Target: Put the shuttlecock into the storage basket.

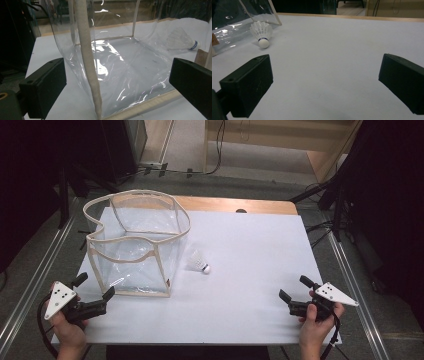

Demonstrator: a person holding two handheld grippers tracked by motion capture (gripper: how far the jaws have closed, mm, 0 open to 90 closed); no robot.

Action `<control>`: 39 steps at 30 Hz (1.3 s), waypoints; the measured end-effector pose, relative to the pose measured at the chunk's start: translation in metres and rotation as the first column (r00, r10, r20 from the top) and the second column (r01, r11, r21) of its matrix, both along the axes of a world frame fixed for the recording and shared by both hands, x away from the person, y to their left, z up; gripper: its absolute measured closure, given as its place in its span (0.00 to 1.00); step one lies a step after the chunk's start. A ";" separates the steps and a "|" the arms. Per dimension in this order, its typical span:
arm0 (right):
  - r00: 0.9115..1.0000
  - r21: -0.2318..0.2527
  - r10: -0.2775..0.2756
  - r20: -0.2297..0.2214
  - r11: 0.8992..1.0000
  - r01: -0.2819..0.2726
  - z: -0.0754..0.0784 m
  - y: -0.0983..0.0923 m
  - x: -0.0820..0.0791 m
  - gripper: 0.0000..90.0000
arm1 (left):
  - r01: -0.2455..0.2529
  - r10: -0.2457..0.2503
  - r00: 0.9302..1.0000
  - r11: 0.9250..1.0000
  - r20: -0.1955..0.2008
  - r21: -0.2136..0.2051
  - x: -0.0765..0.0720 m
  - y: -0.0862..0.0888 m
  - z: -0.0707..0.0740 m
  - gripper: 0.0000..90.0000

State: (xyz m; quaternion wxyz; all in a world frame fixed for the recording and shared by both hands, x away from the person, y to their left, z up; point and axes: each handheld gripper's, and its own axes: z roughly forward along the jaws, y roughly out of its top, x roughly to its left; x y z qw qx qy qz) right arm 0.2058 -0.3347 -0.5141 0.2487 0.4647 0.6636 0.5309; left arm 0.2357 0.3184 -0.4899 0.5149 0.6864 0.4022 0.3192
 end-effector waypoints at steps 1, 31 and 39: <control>1.000 -0.003 -0.002 -0.001 1.000 0.002 0.001 0.002 0.000 0.00 | 0.001 -0.001 1.000 1.000 0.000 0.001 0.000 0.000 0.000 0.02; 0.995 -0.086 0.098 -0.032 0.991 -0.100 0.044 0.030 0.011 0.00 | 0.005 -0.005 1.000 1.000 -0.004 0.010 -0.002 -0.002 -0.002 0.02; 0.992 -0.109 0.119 -0.040 0.986 -0.122 0.054 0.040 0.021 0.00 | 0.005 -0.005 1.000 1.000 -0.003 0.011 -0.002 -0.002 -0.001 0.02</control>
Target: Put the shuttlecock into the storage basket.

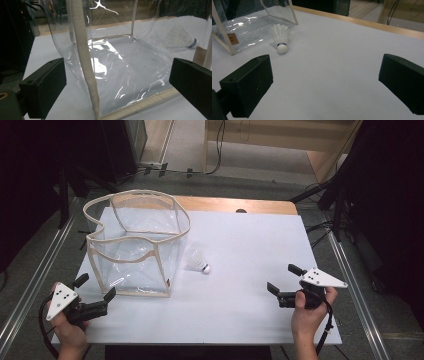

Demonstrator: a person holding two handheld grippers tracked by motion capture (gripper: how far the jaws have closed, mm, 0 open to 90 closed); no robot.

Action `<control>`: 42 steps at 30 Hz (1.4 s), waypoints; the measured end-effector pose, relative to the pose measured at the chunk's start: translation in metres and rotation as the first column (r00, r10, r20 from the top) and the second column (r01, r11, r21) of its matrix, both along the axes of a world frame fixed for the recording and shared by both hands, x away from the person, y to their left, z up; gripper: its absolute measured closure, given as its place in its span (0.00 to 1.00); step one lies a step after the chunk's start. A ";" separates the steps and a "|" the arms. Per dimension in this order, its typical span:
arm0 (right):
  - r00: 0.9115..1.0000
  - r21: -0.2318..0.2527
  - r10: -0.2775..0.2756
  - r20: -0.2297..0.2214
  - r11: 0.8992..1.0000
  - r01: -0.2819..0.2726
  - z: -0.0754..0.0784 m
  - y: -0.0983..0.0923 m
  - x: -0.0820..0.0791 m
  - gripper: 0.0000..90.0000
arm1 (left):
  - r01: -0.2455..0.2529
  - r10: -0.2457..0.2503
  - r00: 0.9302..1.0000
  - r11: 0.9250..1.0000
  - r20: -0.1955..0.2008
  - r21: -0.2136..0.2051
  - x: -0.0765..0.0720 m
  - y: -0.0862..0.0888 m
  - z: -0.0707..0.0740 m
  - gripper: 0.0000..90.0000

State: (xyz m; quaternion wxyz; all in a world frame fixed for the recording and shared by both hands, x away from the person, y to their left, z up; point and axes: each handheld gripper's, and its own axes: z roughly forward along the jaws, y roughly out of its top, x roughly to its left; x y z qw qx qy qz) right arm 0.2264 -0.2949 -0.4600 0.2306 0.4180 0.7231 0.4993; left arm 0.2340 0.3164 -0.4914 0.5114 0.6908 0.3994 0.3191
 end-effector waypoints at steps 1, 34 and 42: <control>1.000 -0.004 0.004 0.000 1.000 -0.004 0.001 0.001 0.001 0.00 | -0.001 0.001 1.000 1.000 0.000 0.000 0.000 0.000 0.000 0.02; 0.992 -0.071 0.120 -0.050 0.990 -0.123 0.018 0.045 0.040 0.00 | 0.004 -0.004 1.000 1.000 0.003 0.002 0.000 -0.001 0.000 0.02; 0.988 -0.076 0.146 -0.055 0.986 -0.150 0.022 0.053 0.047 0.07 | 0.005 -0.005 1.000 1.000 0.002 0.001 0.000 -0.001 0.000 0.02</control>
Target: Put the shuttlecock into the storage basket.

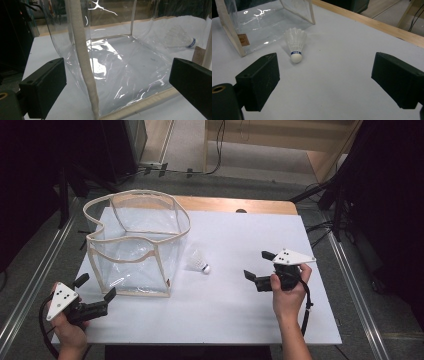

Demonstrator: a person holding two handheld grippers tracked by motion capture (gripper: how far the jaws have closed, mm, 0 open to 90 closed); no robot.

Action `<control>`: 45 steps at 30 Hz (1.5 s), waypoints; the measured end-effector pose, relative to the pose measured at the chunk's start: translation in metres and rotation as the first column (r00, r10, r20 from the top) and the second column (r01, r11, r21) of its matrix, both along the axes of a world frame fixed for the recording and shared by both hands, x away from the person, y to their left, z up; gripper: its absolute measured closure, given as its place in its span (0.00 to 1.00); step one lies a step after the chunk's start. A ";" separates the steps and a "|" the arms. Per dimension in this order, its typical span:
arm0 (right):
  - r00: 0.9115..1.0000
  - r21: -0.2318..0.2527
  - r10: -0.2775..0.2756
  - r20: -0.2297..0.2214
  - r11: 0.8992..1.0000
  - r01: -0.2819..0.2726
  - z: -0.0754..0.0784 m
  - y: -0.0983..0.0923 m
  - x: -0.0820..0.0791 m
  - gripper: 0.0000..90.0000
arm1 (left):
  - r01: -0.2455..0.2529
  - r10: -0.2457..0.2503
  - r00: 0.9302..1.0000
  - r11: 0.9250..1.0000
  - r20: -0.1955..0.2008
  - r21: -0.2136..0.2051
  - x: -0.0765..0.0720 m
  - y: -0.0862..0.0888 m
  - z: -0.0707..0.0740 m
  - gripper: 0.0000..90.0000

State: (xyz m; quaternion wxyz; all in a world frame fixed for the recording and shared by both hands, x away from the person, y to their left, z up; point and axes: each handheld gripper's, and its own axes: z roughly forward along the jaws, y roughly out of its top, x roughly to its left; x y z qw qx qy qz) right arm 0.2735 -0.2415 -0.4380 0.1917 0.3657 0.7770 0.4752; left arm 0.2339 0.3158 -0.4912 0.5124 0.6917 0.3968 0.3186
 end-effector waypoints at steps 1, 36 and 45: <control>1.000 0.000 0.000 0.000 1.000 0.000 0.000 0.000 0.000 0.07 | 0.000 0.000 1.000 1.000 0.000 0.000 0.000 0.000 0.000 0.02; 0.989 -0.045 0.108 -0.100 0.993 -0.113 -0.004 0.049 0.035 0.00 | 0.005 -0.005 1.000 1.000 0.002 -0.006 0.000 0.001 0.000 0.02; 0.984 -0.078 0.123 -0.132 0.988 -0.134 -0.005 0.066 0.044 0.00 | 0.005 -0.005 1.000 1.000 0.002 -0.007 0.000 0.001 0.000 0.02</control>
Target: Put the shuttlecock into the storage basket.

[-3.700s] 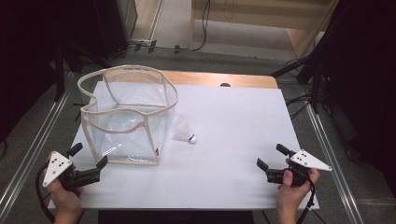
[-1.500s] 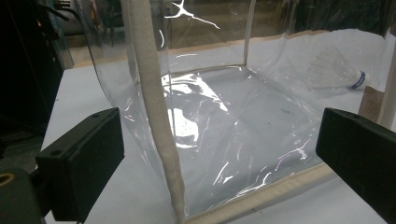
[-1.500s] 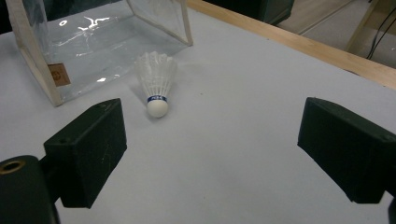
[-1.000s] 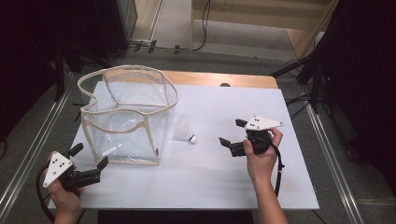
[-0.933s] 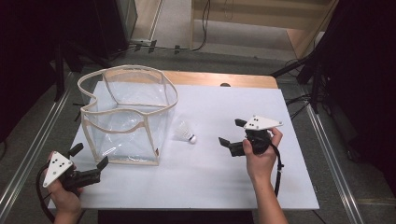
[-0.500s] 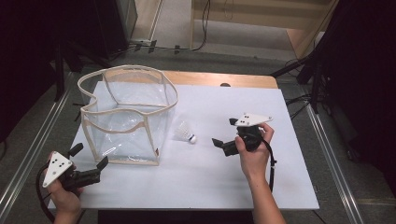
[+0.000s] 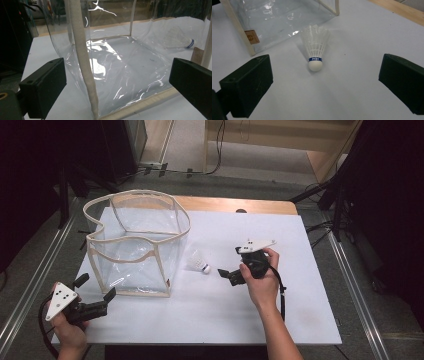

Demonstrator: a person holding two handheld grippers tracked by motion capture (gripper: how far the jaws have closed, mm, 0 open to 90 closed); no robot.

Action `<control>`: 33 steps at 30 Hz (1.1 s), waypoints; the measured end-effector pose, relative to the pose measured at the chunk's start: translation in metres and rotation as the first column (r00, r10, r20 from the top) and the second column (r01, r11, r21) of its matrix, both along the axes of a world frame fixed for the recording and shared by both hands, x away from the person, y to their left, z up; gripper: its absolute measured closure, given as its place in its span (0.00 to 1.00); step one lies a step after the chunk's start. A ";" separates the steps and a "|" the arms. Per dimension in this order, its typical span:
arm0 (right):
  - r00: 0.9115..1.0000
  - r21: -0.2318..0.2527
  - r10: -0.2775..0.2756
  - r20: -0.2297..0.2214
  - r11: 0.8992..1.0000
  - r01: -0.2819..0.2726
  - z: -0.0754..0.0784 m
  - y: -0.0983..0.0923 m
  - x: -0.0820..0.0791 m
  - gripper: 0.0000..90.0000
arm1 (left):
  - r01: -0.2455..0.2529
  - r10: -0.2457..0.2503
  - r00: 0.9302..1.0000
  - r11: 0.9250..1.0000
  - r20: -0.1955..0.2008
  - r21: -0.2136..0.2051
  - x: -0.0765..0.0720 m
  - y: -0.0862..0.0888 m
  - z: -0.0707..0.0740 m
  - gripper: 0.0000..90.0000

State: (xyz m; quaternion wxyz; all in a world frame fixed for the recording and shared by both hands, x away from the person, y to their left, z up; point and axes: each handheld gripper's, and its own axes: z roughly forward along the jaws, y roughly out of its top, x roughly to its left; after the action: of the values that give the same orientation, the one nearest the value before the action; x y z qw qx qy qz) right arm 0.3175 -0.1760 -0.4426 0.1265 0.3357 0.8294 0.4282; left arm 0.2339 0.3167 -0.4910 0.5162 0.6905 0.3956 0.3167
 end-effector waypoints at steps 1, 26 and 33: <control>1.000 0.000 0.000 0.000 1.000 0.000 0.000 0.000 0.000 0.00 | 0.001 -0.001 1.000 1.000 0.000 0.001 0.000 0.000 0.000 0.02; 0.996 -0.062 0.049 -0.077 0.997 -0.054 -0.004 0.034 0.022 0.00 | 0.001 -0.001 1.000 1.000 0.003 -0.001 0.000 0.000 0.000 0.02; 0.994 -0.085 0.058 -0.093 0.994 -0.066 -0.006 0.042 0.026 0.00 | 0.003 -0.003 1.000 1.000 0.003 -0.003 0.000 0.000 0.000 0.02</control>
State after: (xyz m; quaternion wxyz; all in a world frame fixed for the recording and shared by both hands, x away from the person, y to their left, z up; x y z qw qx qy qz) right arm 0.3434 -0.1337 -0.4485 0.0903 0.3231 0.8624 0.3791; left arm 0.2335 0.3170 -0.4908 0.5180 0.6901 0.3942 0.3163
